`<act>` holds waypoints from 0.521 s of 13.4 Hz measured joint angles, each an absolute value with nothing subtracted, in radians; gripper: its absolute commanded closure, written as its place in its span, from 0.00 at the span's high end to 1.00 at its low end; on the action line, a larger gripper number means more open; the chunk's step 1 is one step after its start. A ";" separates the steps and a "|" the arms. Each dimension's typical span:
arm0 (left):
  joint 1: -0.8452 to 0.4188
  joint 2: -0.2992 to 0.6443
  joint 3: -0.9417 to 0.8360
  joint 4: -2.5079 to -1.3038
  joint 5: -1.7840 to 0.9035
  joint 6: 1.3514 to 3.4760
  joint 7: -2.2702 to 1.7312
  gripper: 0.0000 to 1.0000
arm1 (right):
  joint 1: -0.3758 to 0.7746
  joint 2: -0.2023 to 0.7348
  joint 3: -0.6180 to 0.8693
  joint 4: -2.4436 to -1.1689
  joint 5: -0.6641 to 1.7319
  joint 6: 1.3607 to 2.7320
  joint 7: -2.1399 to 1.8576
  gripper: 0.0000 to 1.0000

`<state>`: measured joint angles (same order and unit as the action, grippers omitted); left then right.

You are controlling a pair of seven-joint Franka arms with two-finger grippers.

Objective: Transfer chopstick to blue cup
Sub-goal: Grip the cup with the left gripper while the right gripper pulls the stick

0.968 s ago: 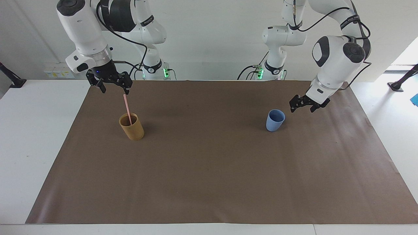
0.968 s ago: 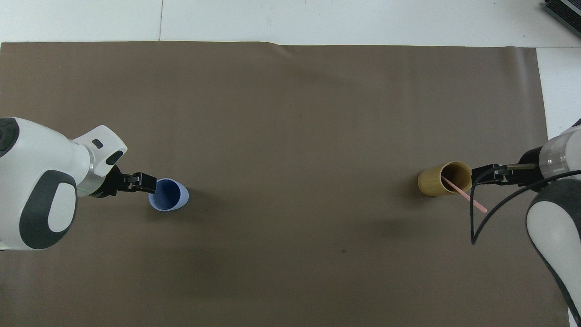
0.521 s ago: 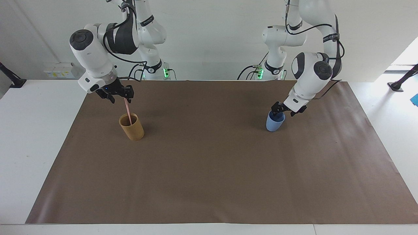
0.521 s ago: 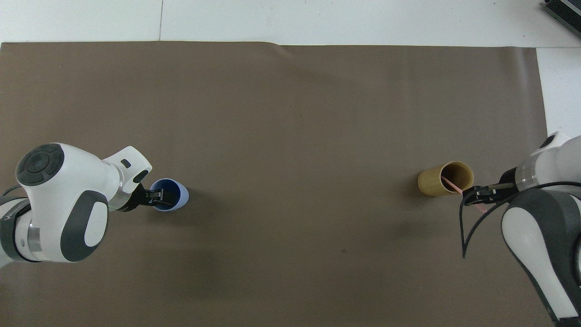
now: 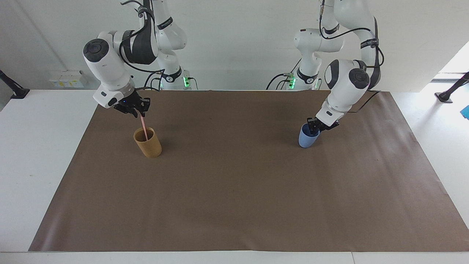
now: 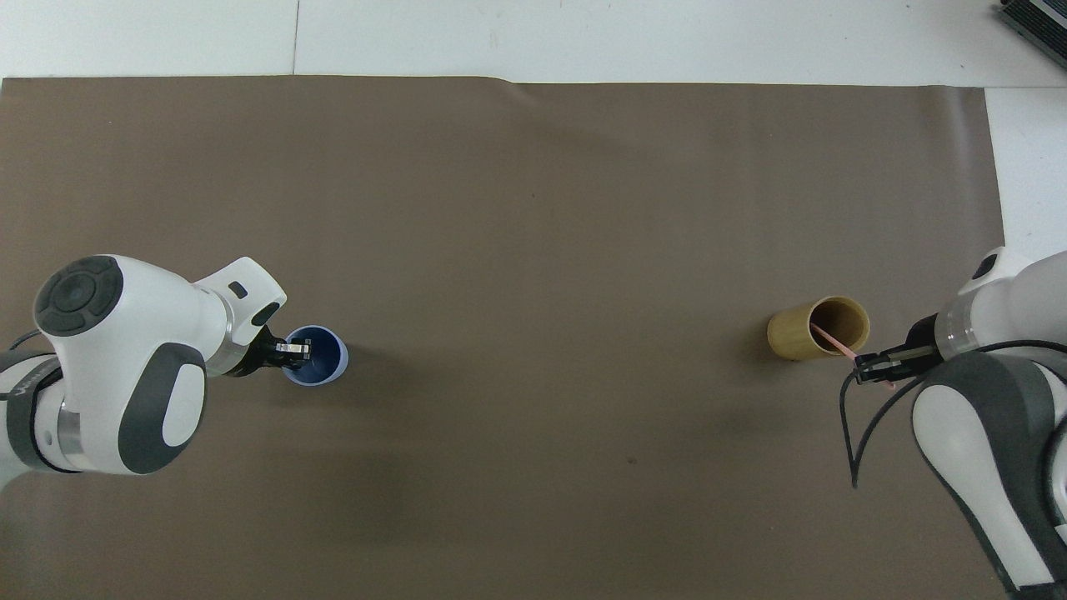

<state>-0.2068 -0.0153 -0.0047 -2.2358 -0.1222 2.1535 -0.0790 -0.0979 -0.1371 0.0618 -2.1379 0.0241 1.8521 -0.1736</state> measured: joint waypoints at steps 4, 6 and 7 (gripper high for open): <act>-0.207 0.022 -0.003 -2.169 -0.122 2.138 -0.052 0.00 | -0.098 -0.141 0.063 -2.133 0.039 1.851 -0.186 0.00; -0.209 0.033 -0.004 -2.116 -0.122 2.132 -0.050 0.00 | -0.098 -0.145 0.063 -2.112 0.039 1.841 -0.186 0.00; -0.213 0.036 -0.004 -2.076 -0.122 2.118 -0.050 0.00 | -0.098 -0.148 0.063 -2.090 0.039 1.821 -0.186 0.00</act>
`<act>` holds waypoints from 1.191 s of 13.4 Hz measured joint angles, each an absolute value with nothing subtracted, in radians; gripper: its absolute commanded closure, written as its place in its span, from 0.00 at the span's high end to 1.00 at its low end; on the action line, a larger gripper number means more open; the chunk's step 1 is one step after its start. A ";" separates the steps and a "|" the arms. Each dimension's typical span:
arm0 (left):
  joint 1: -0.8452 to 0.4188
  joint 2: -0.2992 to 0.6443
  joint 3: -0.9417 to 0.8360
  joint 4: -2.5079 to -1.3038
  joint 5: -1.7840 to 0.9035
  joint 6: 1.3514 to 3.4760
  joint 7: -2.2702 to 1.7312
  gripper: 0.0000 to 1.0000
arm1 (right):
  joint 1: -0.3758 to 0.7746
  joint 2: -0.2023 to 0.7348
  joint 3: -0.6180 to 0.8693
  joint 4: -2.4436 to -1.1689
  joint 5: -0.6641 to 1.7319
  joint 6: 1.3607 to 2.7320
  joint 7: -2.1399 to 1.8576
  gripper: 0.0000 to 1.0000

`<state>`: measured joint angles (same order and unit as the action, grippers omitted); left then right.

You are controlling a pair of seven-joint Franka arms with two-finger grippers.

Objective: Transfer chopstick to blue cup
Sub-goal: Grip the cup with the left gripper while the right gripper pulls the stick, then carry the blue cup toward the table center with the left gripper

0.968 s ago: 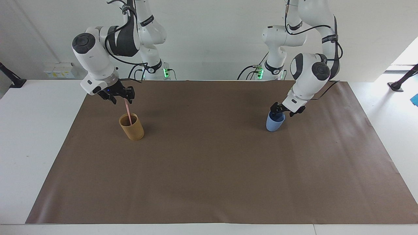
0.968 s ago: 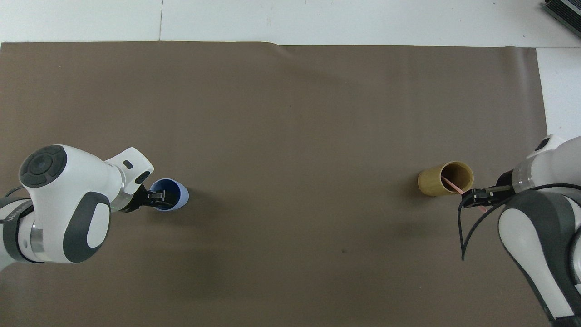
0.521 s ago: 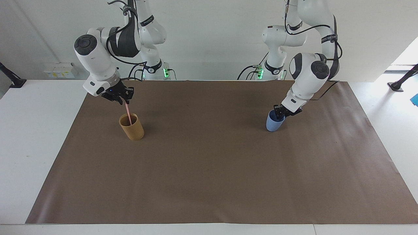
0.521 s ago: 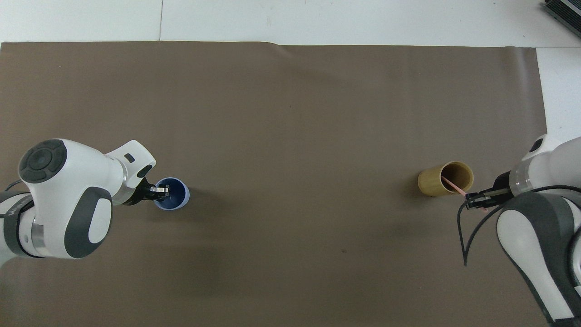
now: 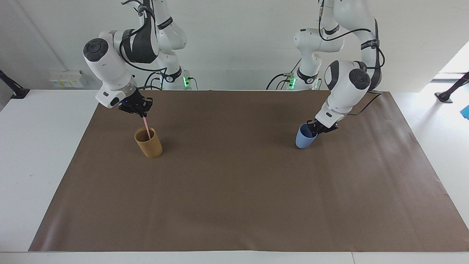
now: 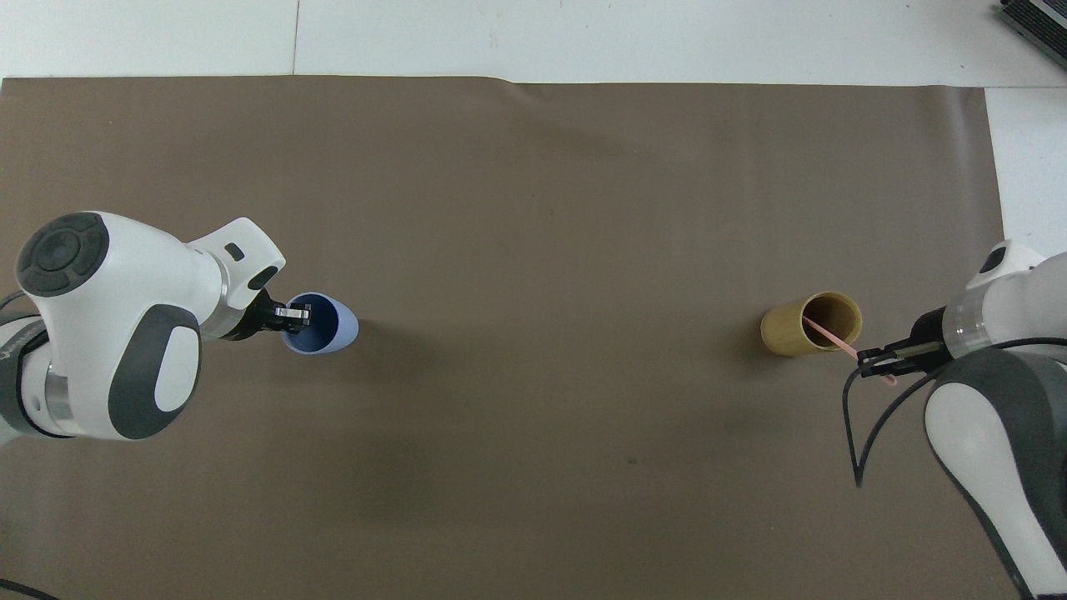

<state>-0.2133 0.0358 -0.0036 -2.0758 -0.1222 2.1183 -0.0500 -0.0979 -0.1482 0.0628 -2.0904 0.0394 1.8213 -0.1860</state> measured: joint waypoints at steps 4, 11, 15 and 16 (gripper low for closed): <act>-0.261 0.037 -0.006 -1.914 -0.108 1.935 -0.149 0.00 | -0.099 -0.157 0.061 -1.954 0.040 1.682 -0.184 0.00; -0.504 0.076 -0.018 -1.842 -0.101 1.992 -0.401 0.00 | -0.101 -0.160 0.059 -1.808 0.056 1.494 -0.060 0.00; -0.601 0.234 -0.020 -1.737 -0.101 2.044 -0.523 0.00 | -0.116 -0.160 0.054 -1.782 0.152 1.399 0.076 0.00; -0.615 0.251 -0.021 -1.729 -0.101 2.052 -0.527 0.00 | -0.118 -0.159 0.051 -1.775 0.176 1.378 0.131 0.00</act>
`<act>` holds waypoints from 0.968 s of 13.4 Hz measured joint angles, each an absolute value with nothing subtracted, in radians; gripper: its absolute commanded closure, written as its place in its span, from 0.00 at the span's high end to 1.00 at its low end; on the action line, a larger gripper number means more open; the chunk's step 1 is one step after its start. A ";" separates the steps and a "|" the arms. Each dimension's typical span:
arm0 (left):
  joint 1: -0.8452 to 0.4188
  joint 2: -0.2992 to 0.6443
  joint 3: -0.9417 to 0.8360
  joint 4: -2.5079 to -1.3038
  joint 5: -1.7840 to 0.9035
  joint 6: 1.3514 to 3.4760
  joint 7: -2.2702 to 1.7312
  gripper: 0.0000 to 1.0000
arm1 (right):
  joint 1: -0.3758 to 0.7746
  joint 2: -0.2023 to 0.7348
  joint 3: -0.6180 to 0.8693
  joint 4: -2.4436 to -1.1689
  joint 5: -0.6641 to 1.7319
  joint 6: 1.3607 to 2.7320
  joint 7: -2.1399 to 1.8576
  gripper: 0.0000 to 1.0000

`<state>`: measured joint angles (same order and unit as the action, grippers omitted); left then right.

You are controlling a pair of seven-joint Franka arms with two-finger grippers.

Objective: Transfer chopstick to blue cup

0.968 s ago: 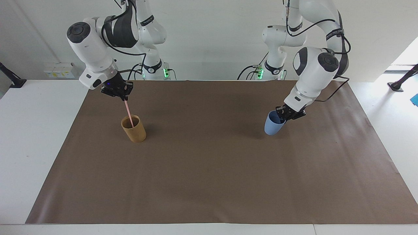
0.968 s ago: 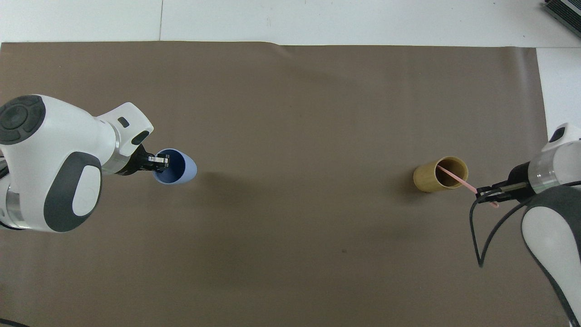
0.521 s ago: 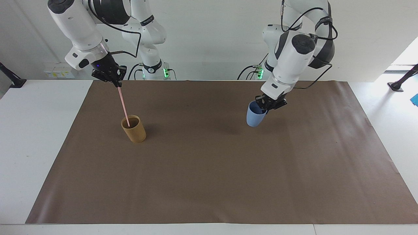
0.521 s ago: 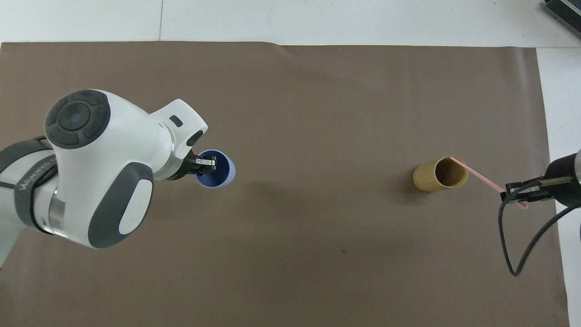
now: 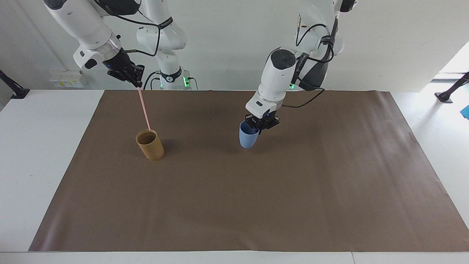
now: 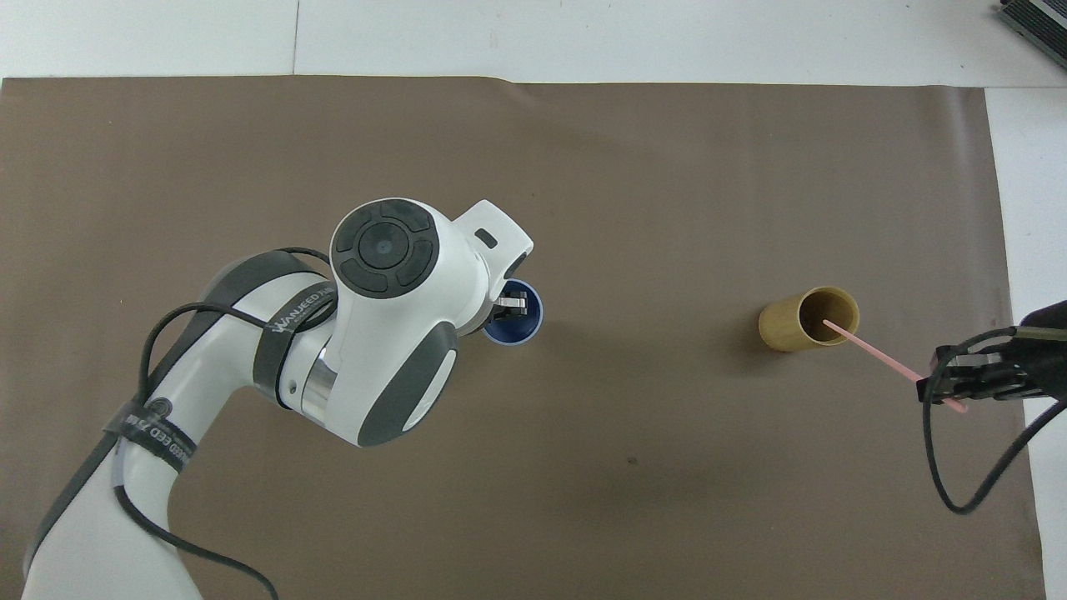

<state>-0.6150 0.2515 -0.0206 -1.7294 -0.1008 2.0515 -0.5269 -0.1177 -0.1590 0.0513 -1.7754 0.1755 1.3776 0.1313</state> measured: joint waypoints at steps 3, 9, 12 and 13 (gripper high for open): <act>-0.652 0.272 -0.021 -1.740 -0.101 2.061 -0.531 0.00 | -0.122 -0.148 0.051 -1.749 0.253 1.329 0.237 0.00; -0.682 0.279 -0.022 -1.825 -0.101 2.097 -0.533 0.00 | -0.124 -0.125 0.050 -1.719 0.401 1.312 0.463 0.00; -0.682 0.278 -0.017 -1.827 -0.101 2.118 -0.533 0.00 | -0.124 -0.123 0.048 -1.715 0.460 1.314 0.544 0.00; -0.682 0.278 -0.016 -1.832 -0.101 2.126 -0.533 0.00 | -0.124 -0.121 0.048 -1.715 0.477 1.318 0.560 0.00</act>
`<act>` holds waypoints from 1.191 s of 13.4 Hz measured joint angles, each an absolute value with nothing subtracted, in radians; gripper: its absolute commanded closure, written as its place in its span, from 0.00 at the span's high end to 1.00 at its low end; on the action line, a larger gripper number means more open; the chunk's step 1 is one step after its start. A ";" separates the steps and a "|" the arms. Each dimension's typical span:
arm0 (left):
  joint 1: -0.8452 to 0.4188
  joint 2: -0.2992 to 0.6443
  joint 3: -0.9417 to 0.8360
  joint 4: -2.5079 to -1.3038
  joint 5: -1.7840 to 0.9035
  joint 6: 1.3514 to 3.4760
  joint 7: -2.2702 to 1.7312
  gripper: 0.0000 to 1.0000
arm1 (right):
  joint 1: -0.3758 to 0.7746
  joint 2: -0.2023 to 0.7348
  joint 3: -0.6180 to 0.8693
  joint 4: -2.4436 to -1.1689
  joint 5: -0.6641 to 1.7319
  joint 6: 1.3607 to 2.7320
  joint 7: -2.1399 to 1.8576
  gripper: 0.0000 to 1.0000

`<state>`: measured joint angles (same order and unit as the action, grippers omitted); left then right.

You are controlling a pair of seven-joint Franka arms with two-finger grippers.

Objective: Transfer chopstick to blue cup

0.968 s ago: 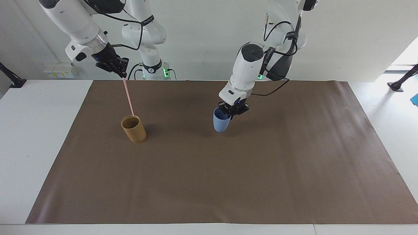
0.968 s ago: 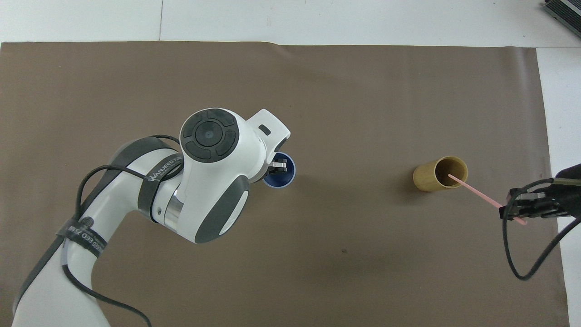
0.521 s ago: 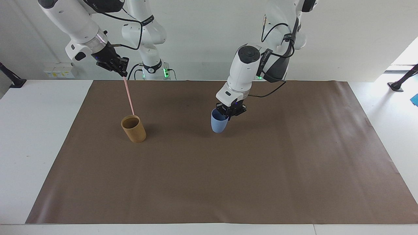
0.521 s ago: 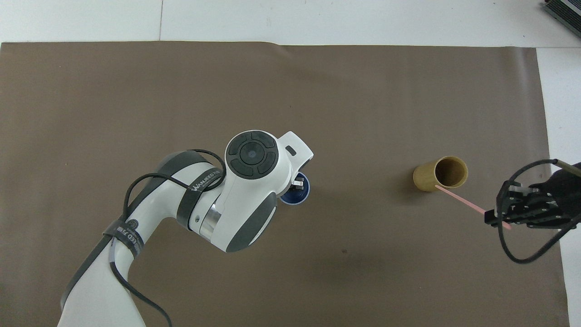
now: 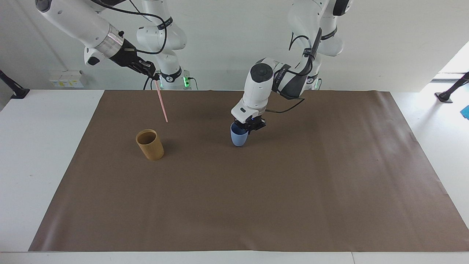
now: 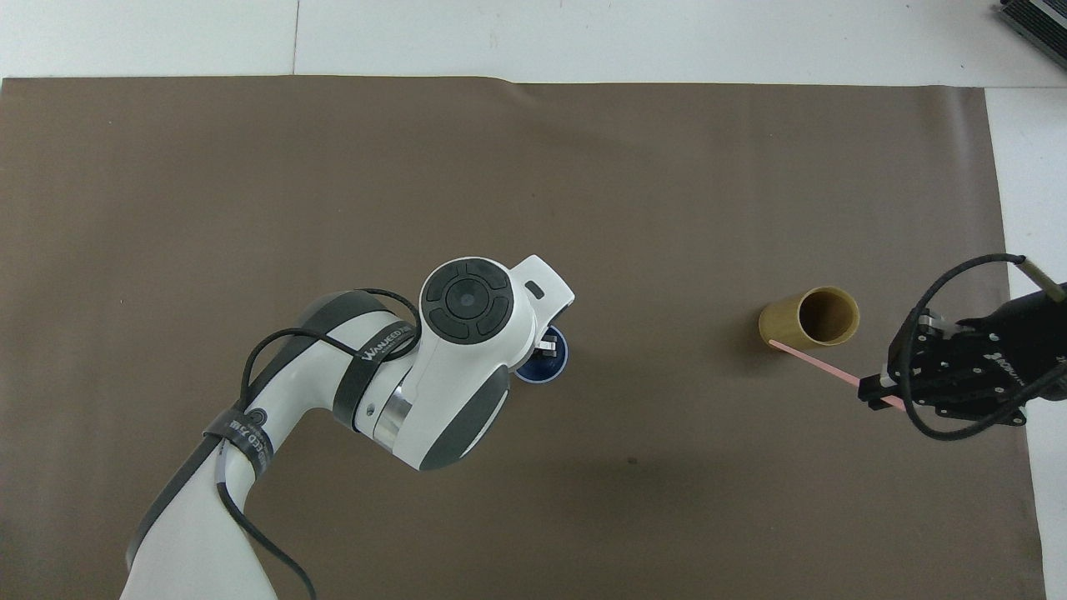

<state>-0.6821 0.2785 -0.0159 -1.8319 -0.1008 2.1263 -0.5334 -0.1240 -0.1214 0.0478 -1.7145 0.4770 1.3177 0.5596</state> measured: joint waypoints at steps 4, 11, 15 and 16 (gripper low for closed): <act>-0.682 0.278 -0.016 -1.843 -0.101 2.148 -0.554 0.00 | -0.124 -0.117 0.048 -1.714 0.516 1.339 0.627 0.00; -0.694 0.278 -0.019 -1.853 -0.101 2.168 -0.565 0.00 | -0.124 -0.117 0.048 -1.714 0.526 1.338 0.637 0.00; -0.696 0.278 -0.019 -1.857 -0.101 2.180 -0.565 0.00 | -0.124 -0.117 0.048 -1.714 0.526 1.338 0.637 0.00; -0.696 0.278 -0.019 -1.860 -0.101 2.181 -0.565 0.00 | -0.124 -0.117 0.048 -1.714 0.526 1.338 0.637 0.00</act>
<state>-0.6962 0.2784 -0.0186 -1.8597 -0.1008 2.1806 -0.5651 -0.1239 -0.1170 0.0483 -1.7143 0.5263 1.3384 0.6369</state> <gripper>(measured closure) 0.956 0.921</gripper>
